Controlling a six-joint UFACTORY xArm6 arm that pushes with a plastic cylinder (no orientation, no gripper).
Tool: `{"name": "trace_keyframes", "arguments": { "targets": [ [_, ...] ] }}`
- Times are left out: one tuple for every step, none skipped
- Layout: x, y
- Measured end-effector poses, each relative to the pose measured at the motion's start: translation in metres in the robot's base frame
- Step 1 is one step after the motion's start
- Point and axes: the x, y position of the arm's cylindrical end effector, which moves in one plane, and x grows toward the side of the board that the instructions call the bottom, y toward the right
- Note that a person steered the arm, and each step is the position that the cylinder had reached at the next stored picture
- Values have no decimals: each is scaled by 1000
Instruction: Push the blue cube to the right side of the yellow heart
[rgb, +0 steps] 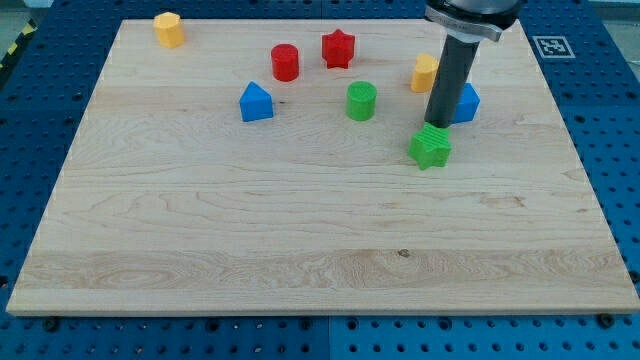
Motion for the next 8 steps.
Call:
{"name": "trace_keyframes", "arguments": {
  "targets": [
    [-4,12],
    [-4,43],
    [-9,69],
    [-22,71],
    [-39,77],
    [-57,80],
    [-78,80],
    [-98,79]
  ]
}}
